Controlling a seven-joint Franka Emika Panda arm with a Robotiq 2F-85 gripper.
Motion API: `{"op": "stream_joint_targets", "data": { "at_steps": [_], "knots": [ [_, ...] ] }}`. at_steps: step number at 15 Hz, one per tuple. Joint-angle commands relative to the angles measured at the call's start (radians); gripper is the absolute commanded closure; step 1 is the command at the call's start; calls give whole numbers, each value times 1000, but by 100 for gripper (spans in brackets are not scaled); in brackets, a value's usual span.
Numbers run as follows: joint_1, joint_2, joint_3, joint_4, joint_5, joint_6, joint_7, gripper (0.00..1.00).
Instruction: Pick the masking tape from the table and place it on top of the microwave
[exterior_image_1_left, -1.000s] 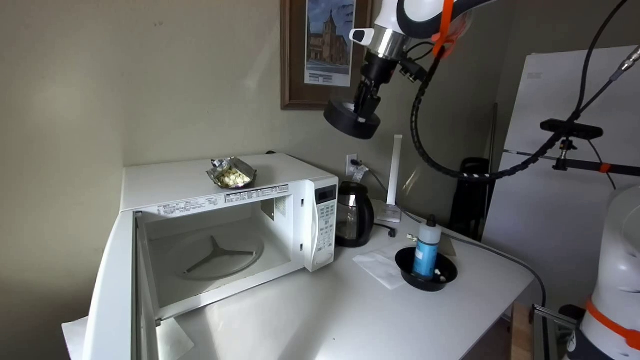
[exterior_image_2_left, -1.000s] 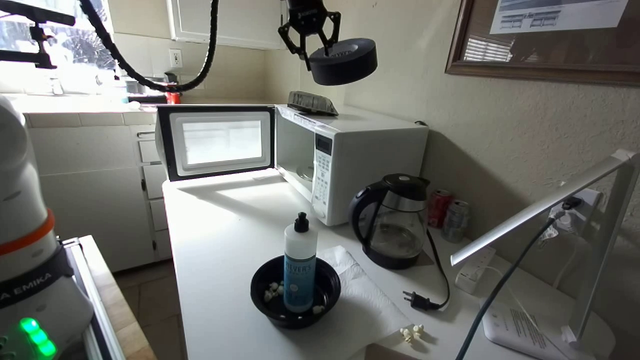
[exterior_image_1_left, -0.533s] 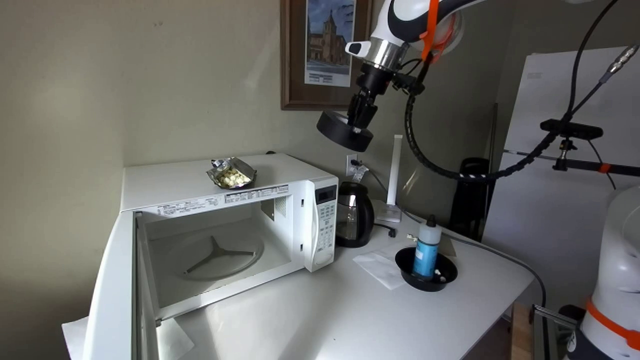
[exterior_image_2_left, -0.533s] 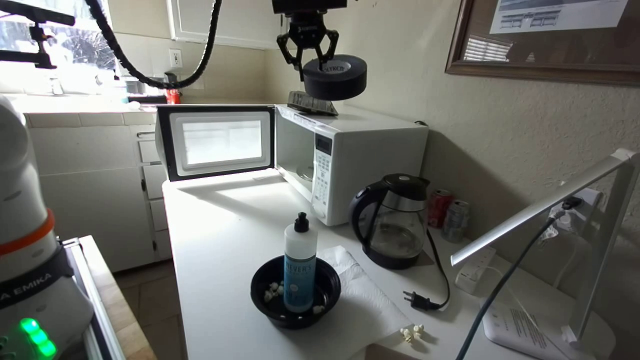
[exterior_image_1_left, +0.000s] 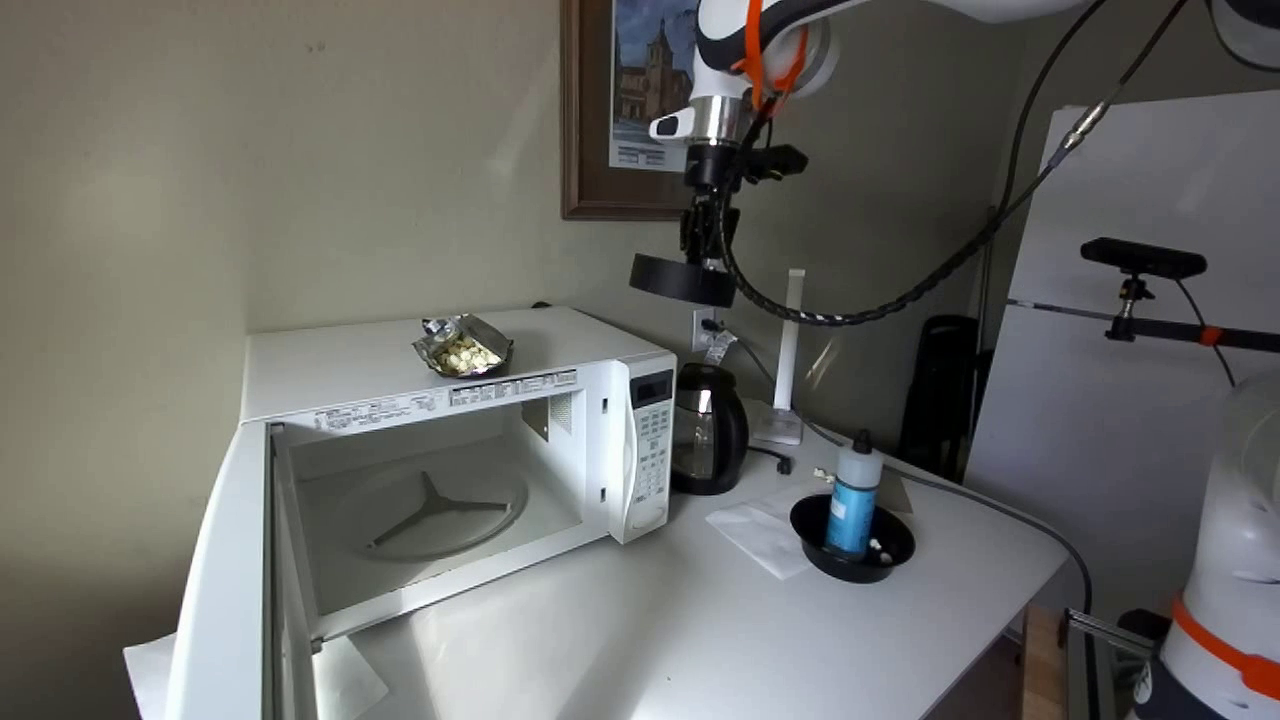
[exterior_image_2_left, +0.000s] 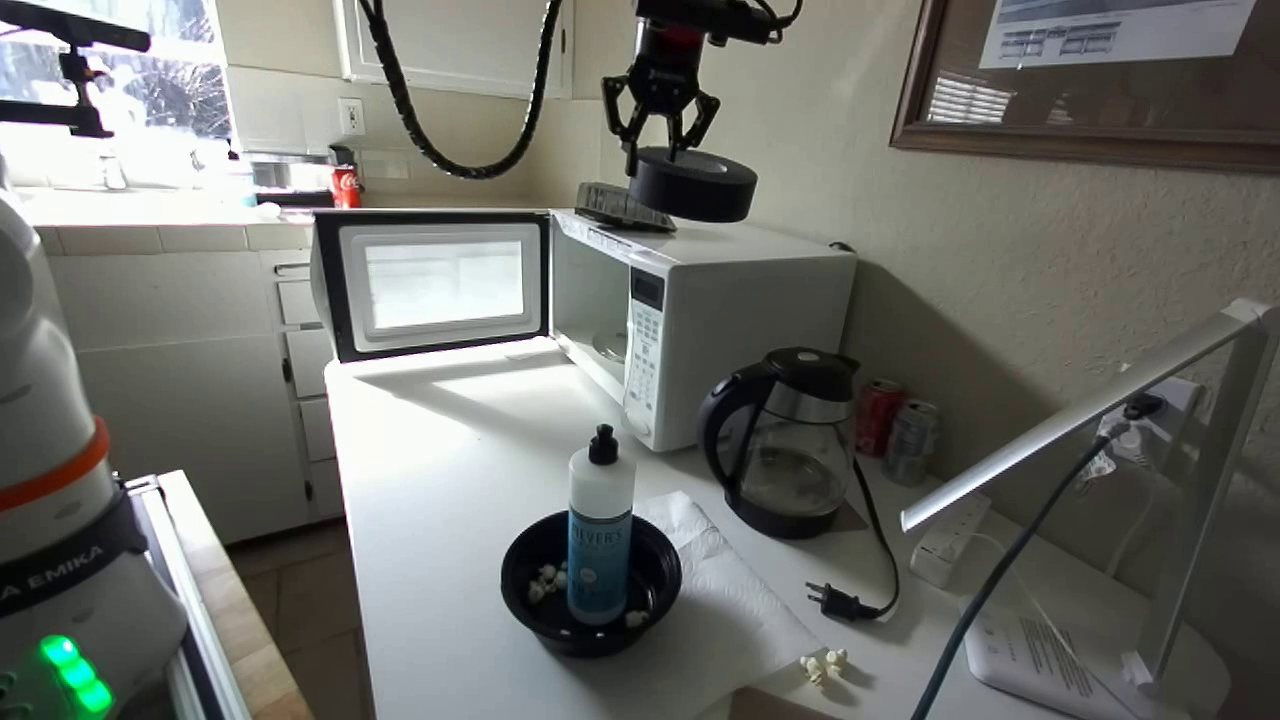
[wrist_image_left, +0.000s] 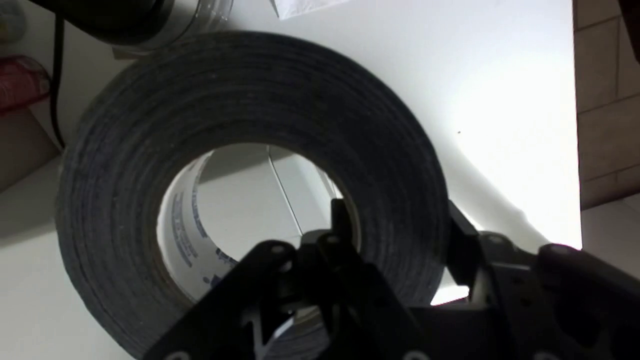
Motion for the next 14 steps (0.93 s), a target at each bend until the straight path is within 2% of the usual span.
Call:
{"op": "stream_joint_targets", "data": {
  "at_steps": [1, 3, 8, 14],
  "knots": [
    [-43, 164, 69, 247, -81, -56, 34, 80],
    [-55, 234, 99, 345, -79, -41, 23, 80],
    [-75, 405, 160, 592, -78, -98, 20, 80],
    [-63, 563, 195, 766, -128, -189, 45, 80]
  ]
}}
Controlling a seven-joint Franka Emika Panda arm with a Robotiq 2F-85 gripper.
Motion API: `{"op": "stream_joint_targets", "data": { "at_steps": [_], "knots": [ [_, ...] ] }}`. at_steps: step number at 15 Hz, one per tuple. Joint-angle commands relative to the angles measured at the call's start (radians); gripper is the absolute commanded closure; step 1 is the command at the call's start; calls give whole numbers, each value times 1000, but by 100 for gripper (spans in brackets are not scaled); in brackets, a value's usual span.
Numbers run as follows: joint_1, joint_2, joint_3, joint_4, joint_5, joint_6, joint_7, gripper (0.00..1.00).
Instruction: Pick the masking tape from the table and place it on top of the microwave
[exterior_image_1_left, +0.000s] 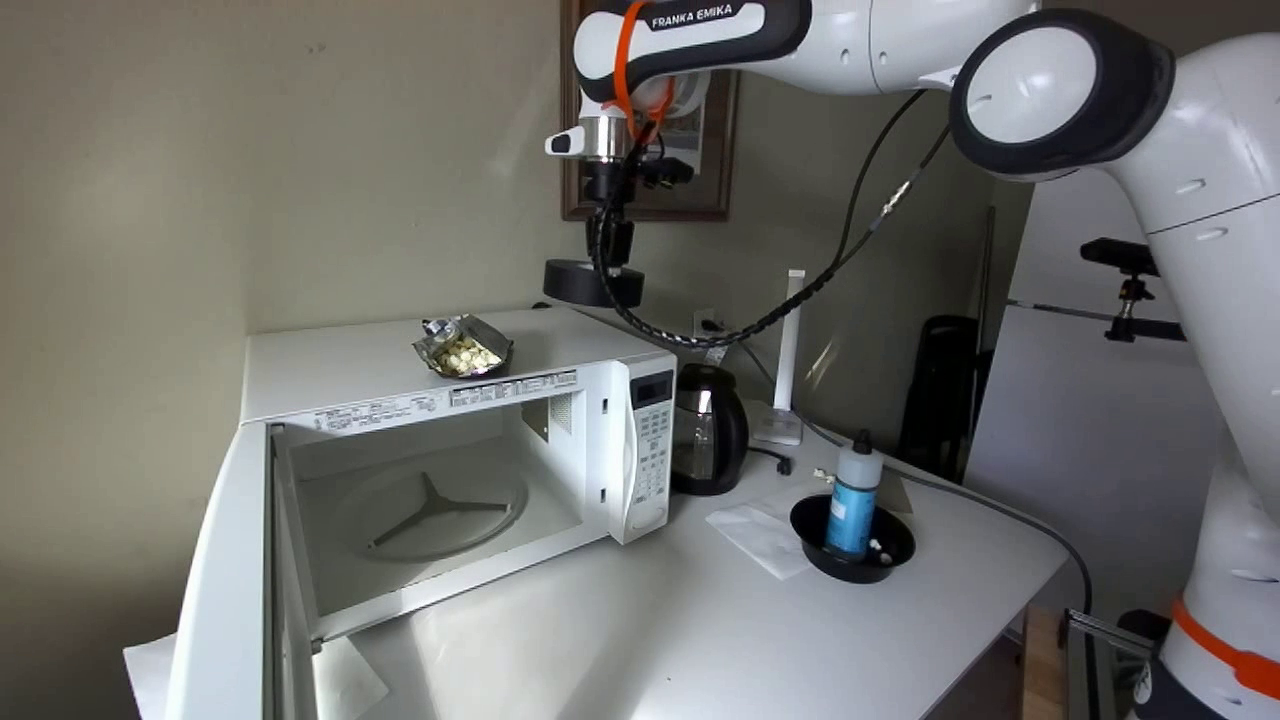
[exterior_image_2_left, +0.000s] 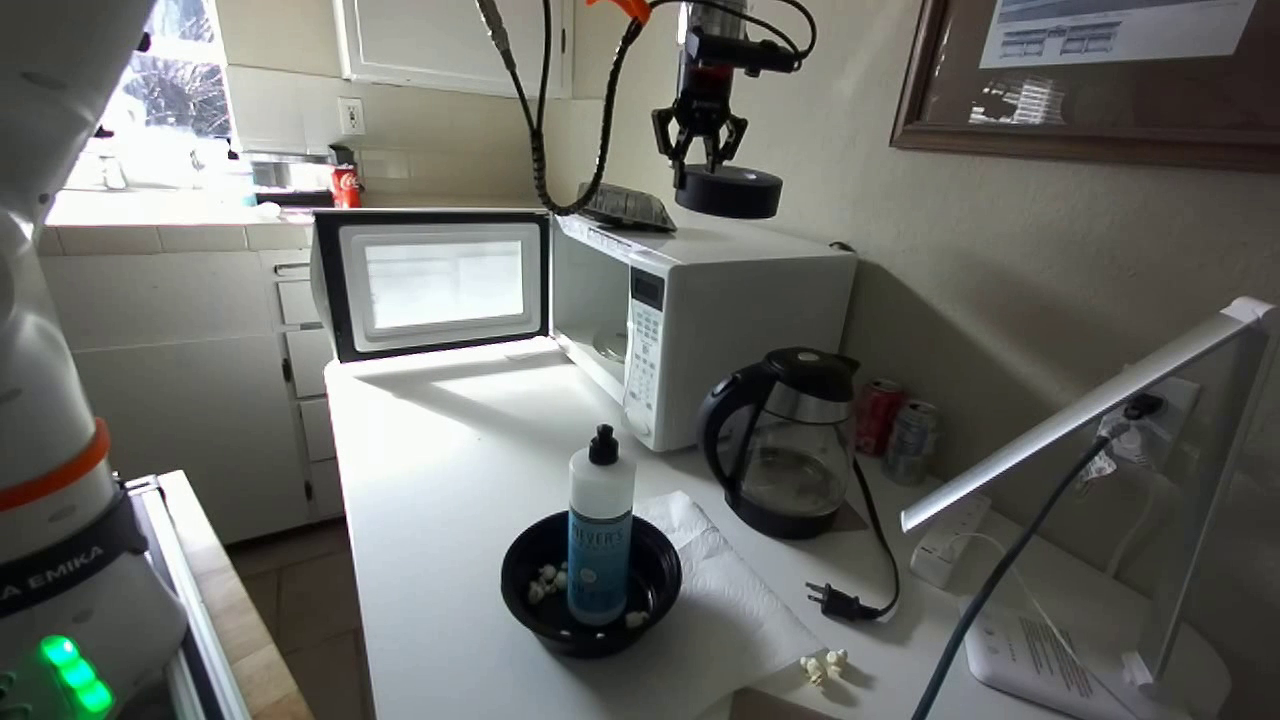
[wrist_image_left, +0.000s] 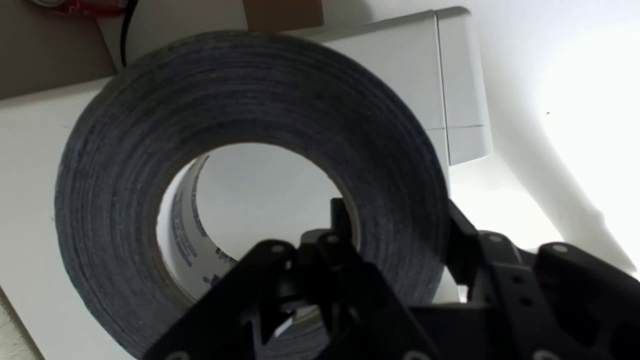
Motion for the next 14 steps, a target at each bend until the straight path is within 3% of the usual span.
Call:
{"op": "stream_joint_targets", "data": {
  "at_steps": [1, 2, 7, 8, 9, 13, 14],
  "knots": [
    [-3, 103, 30, 155, -43, -65, 27, 80],
    [19, 117, 4, 160, -40, -54, 27, 80],
    [28, 181, 4, 213, -39, -63, 46, 80],
    [30, 189, 3, 219, -41, -67, 50, 30],
    [31, 195, 3, 226, -40, -71, 53, 29],
    [22, 156, 15, 237, -9, -101, 60, 1],
    [16, 116, 28, 216, 12, -96, 43, 0]
  ]
}}
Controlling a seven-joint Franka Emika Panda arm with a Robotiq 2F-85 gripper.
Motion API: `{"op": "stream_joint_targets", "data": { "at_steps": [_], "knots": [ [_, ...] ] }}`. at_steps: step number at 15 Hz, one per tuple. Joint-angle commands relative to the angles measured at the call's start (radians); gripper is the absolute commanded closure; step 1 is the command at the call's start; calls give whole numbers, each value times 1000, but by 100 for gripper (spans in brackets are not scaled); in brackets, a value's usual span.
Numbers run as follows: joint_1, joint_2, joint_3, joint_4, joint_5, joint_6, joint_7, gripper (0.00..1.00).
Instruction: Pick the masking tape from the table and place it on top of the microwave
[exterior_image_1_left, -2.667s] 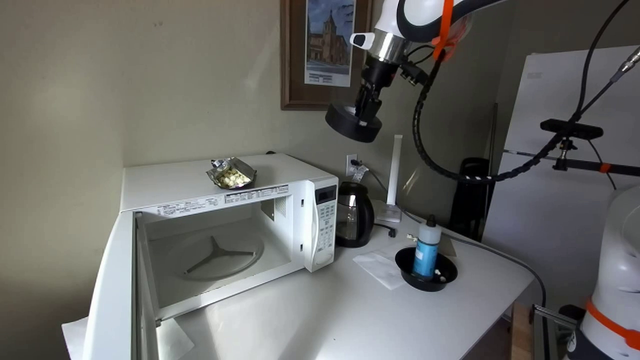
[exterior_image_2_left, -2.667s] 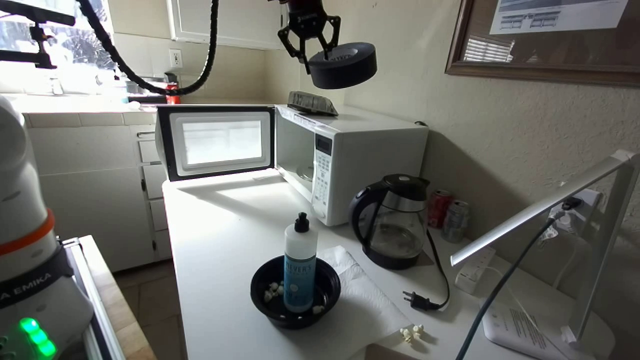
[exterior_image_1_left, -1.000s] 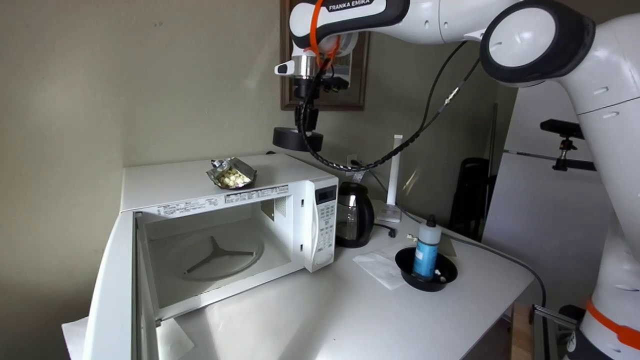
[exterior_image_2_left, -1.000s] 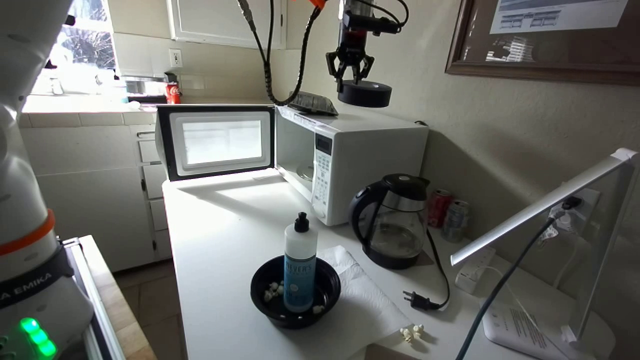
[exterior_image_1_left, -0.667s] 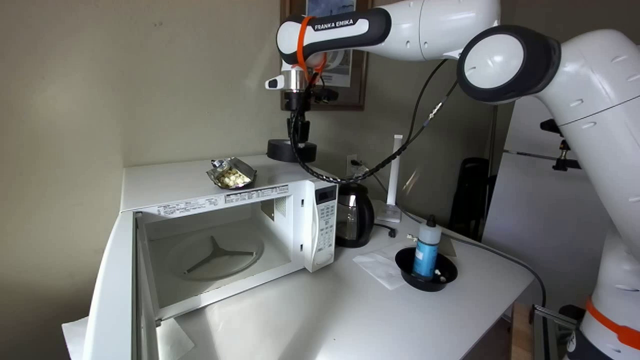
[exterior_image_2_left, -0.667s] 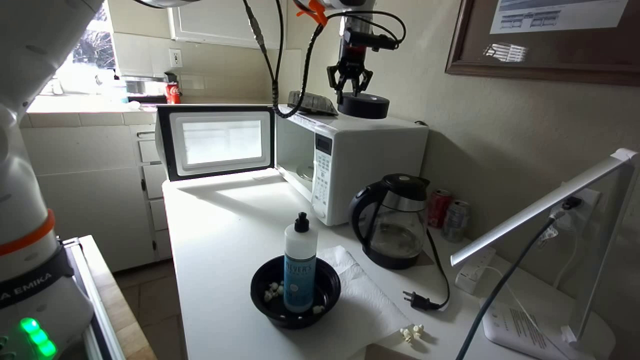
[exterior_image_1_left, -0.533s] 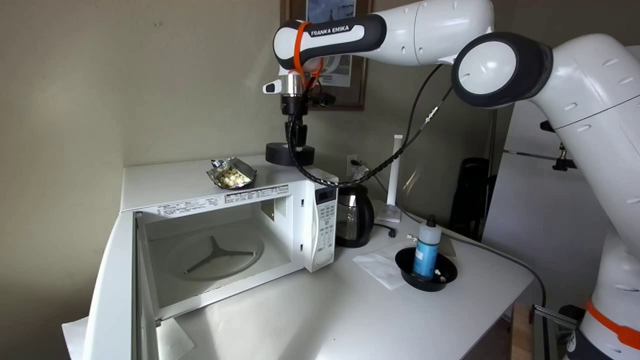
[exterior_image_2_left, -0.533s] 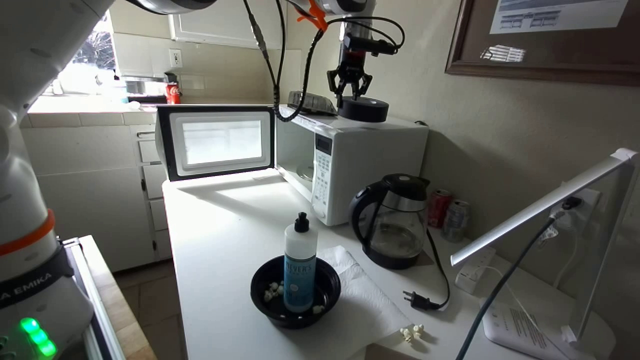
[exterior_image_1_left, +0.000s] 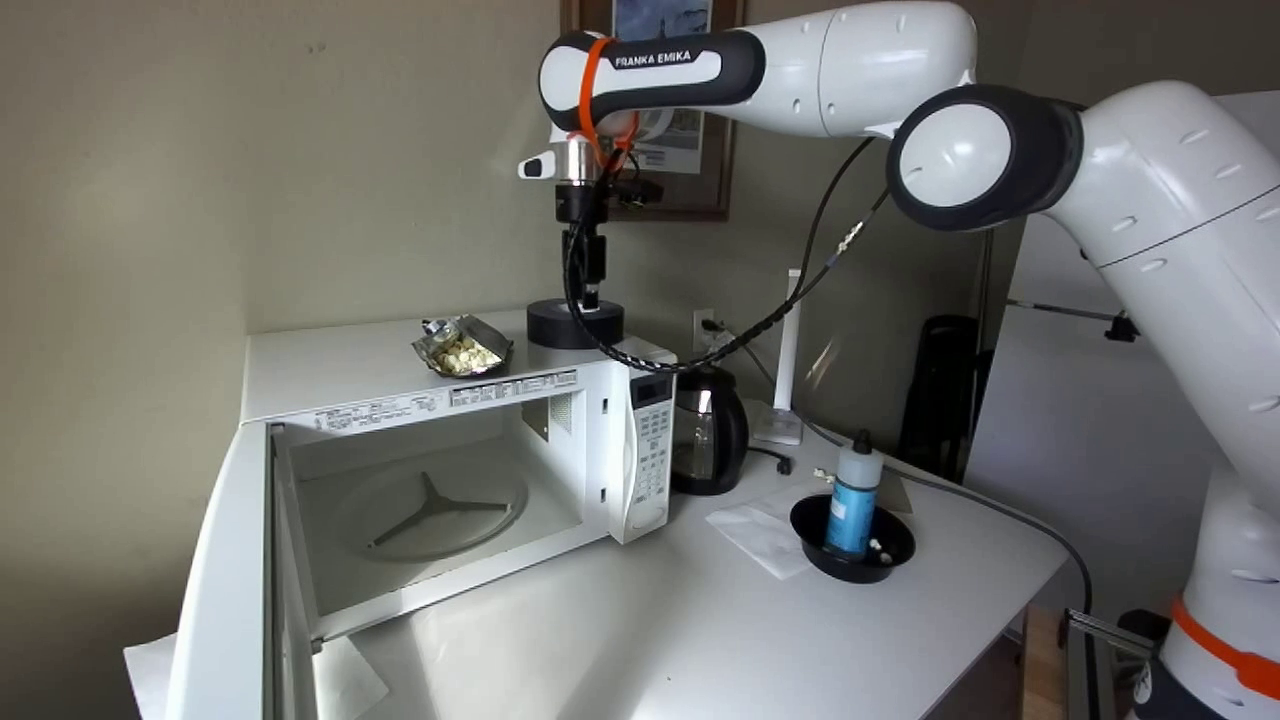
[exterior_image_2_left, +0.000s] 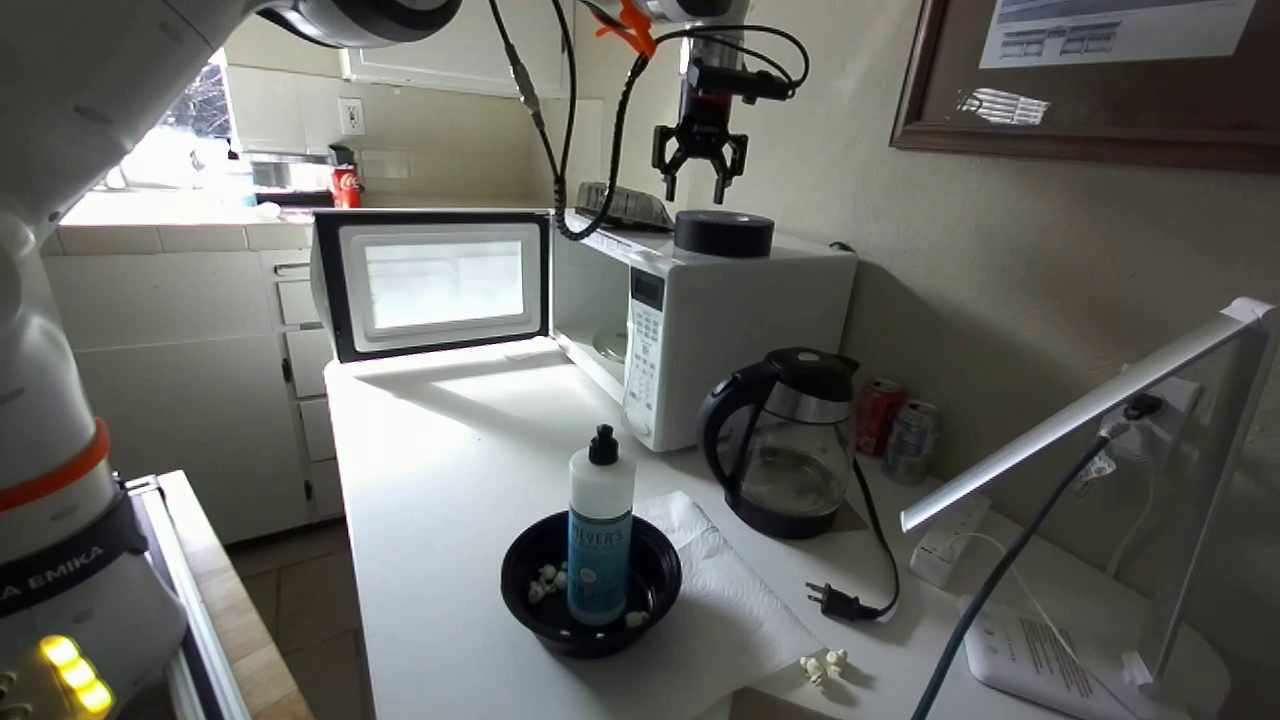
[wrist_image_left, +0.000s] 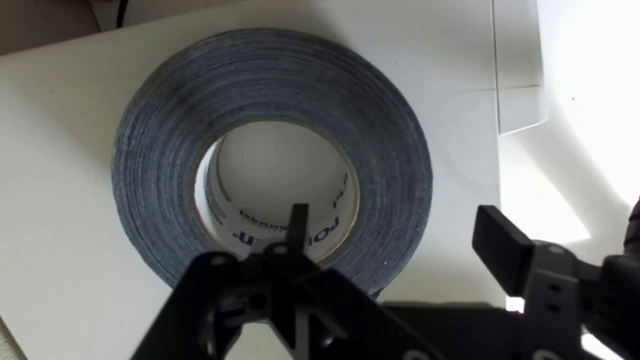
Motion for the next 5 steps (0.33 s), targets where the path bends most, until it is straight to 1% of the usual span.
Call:
{"op": "stream_joint_targets", "data": {
  "at_steps": [1, 3, 4, 5],
  "knots": [
    [-3, -107, 25, -35, 36, -17, -29, 0],
    [-14, -204, 60, -109, 64, 8, -136, 0],
    [-2, -90, 31, 4, 32, -5, -69, 0],
    [-2, -128, 42, -10, 41, -5, -91, 0]
  ]
}}
